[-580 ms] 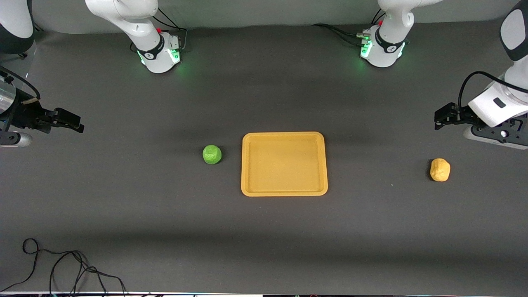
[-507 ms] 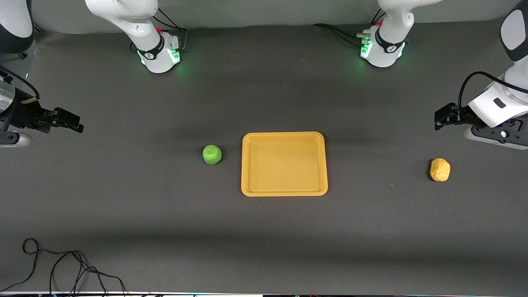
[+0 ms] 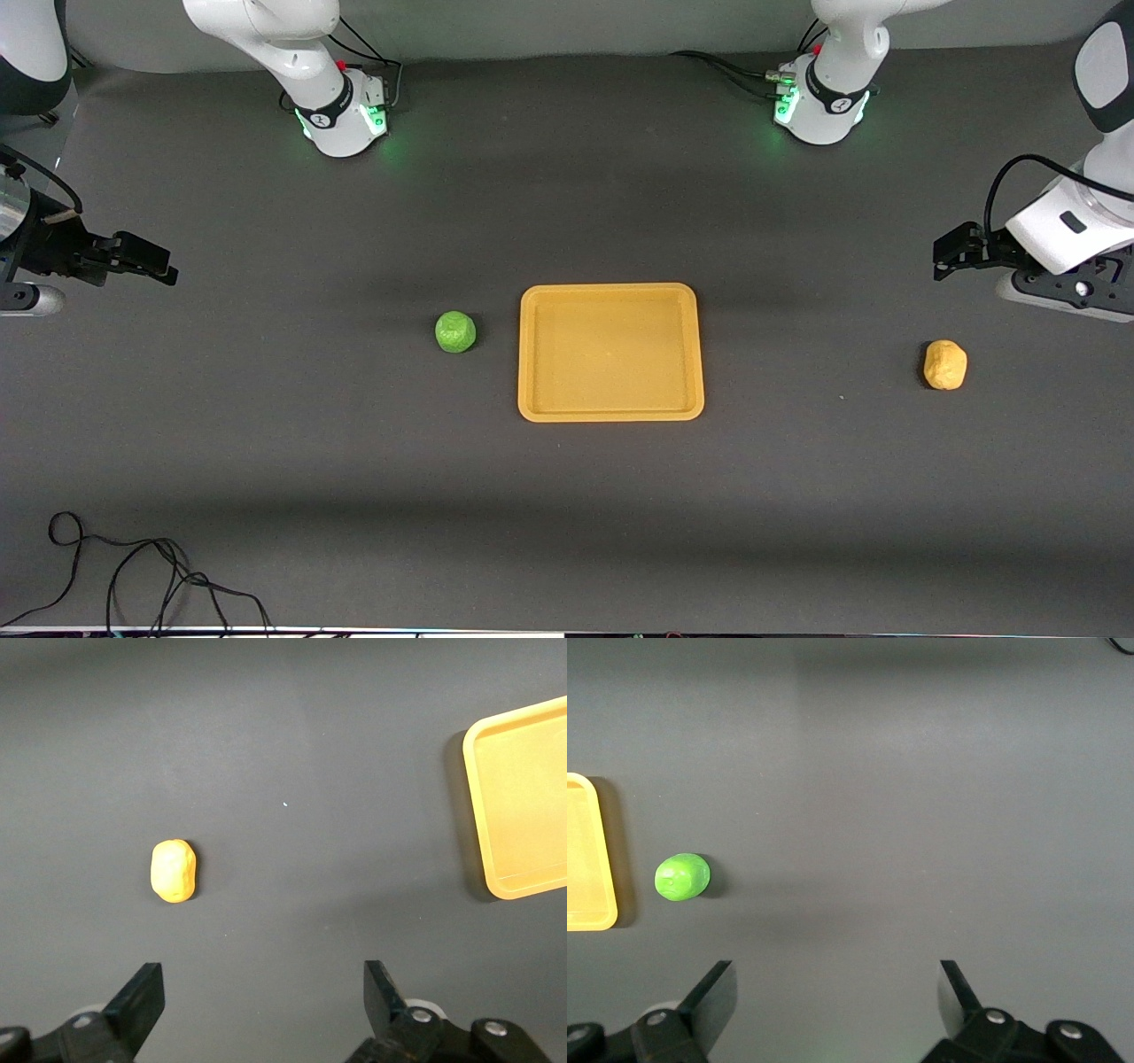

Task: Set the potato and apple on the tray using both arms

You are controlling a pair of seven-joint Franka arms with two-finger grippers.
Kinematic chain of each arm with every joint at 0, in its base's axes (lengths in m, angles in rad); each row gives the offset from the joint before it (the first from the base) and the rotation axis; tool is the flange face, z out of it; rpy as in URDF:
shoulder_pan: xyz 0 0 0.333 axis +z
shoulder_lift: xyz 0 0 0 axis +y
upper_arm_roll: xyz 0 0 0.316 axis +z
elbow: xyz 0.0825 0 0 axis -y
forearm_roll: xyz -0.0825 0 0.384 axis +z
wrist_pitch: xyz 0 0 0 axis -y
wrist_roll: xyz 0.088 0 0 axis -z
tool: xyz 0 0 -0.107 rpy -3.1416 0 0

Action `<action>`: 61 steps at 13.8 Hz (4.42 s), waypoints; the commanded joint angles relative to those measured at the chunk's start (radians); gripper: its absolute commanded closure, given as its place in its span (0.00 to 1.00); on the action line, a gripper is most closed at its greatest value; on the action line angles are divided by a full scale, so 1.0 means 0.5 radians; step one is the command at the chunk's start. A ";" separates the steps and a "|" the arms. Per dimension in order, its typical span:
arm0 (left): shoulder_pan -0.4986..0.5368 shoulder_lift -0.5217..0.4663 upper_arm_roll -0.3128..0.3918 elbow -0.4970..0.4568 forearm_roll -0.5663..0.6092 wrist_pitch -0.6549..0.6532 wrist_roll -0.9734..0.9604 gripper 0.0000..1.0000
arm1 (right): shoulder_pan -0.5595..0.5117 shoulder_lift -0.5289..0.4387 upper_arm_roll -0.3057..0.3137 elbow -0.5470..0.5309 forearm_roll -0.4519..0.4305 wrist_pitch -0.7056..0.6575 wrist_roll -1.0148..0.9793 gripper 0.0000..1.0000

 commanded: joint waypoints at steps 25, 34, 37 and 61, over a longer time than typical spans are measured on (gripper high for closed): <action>-0.005 1.192 -0.097 0.114 0.430 0.662 -0.446 0.77 | 0.269 0.139 0.006 0.024 0.028 0.209 0.228 0.00; -0.724 1.269 -0.229 0.188 0.120 0.940 -1.349 0.65 | 1.116 0.168 -0.003 -0.287 0.009 0.482 1.180 0.00; -0.834 1.342 -0.213 0.188 0.190 1.011 -1.454 0.60 | 1.107 0.075 -0.018 -0.613 0.003 0.730 1.159 0.00; -0.360 0.723 -0.134 0.207 0.439 0.487 -0.930 0.00 | 1.141 0.732 -0.080 -1.120 -0.077 2.128 1.137 0.50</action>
